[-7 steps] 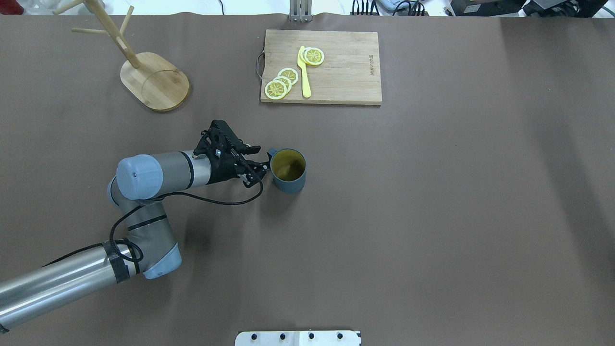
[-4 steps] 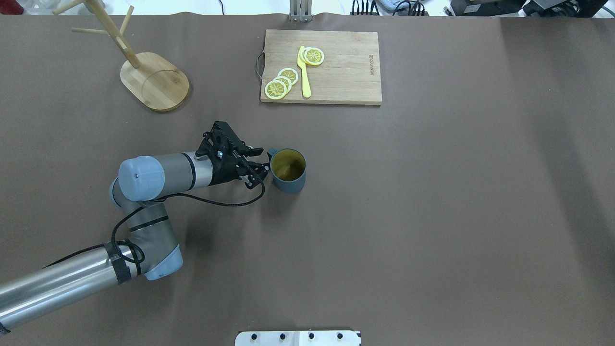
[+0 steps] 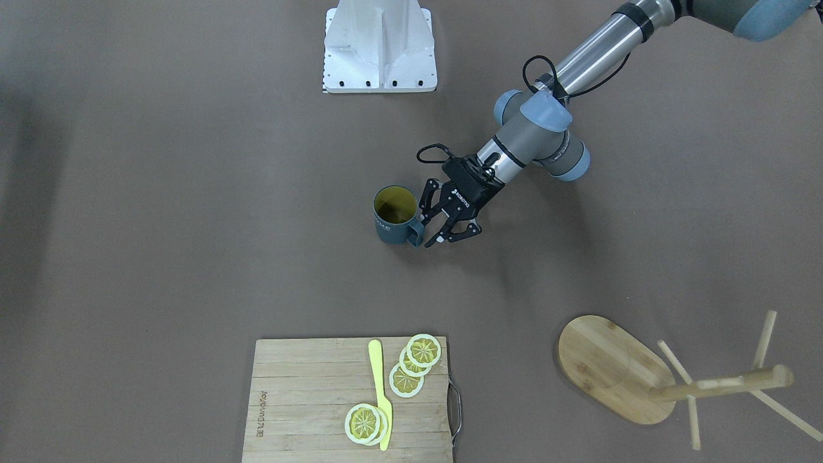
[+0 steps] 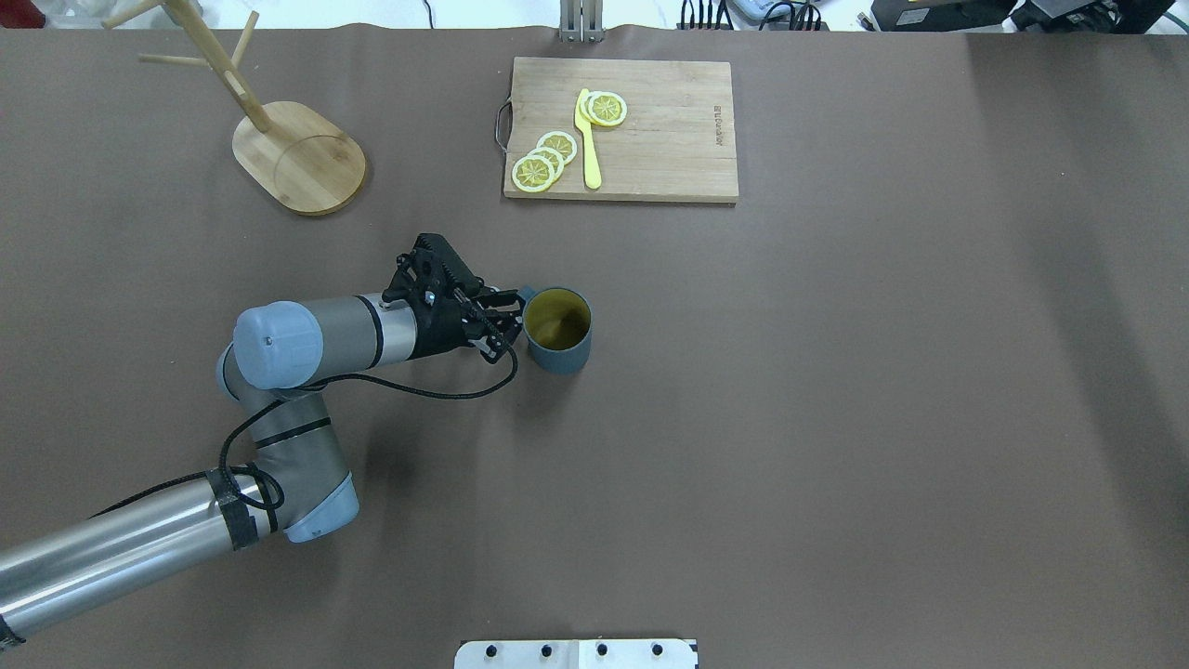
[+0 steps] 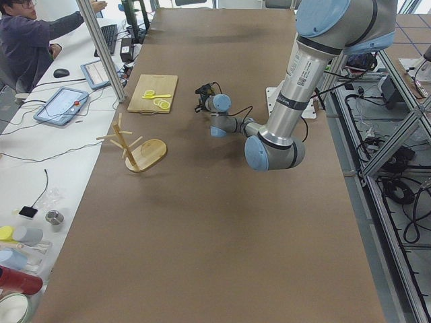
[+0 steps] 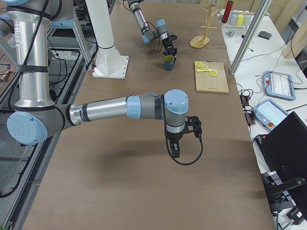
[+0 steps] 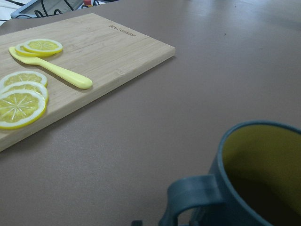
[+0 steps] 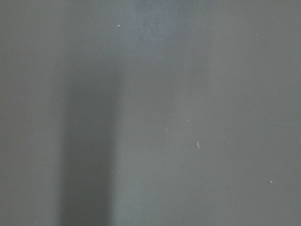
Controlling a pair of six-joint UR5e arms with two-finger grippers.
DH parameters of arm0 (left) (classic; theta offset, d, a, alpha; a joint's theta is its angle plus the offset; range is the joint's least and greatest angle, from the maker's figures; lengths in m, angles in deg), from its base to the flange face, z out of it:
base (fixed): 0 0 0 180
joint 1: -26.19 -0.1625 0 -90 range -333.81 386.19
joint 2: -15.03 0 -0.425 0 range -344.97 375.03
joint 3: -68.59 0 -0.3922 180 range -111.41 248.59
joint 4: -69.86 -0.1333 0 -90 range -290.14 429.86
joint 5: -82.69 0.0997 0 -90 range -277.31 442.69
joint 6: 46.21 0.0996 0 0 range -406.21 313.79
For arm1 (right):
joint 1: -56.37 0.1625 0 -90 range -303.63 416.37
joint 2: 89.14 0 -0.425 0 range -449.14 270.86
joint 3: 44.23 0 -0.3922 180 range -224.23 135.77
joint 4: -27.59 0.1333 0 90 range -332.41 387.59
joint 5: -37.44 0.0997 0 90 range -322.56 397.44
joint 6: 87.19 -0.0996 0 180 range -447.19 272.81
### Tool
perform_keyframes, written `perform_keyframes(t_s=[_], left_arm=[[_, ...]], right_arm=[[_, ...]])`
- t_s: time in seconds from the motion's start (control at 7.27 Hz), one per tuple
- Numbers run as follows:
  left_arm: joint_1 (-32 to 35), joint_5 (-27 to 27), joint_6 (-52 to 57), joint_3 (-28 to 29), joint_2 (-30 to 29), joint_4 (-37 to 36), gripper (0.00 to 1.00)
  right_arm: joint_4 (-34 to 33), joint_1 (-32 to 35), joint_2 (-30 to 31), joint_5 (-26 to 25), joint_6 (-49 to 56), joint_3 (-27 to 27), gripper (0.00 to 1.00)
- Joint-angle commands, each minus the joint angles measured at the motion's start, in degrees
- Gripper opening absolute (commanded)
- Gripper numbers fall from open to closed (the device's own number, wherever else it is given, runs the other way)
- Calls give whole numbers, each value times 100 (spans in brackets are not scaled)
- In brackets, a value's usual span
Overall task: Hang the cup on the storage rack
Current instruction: 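Close the left gripper on the teal mug's handle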
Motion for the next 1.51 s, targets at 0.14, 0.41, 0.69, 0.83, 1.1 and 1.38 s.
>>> perform_keyframes(t_s=[0.14, 0.41, 0.69, 0.83, 1.1, 1.38], left_arm=[[5, 9, -3, -1, -53, 0, 39], [5, 18, -12, -1, -53, 0, 38], [5, 44, -12, -1, -53, 0, 33], [5, 44, -12, 8, -53, 0, 27], [5, 44, -47, 0, -53, 0, 8], [5, 27, -510, -70, -53, 79, 0]], right_arm=[[2, 7, 0, -2, 0, 9, 100], [10, 7, 0, -2, -9, 9, 100], [2, -2, -9, -2, -9, 9, 100], [10, -2, -18, -2, -9, 17, 100], [11, -2, -26, -2, -9, 26, 100], [11, -2, -27, -10, -1, 26, 100]])
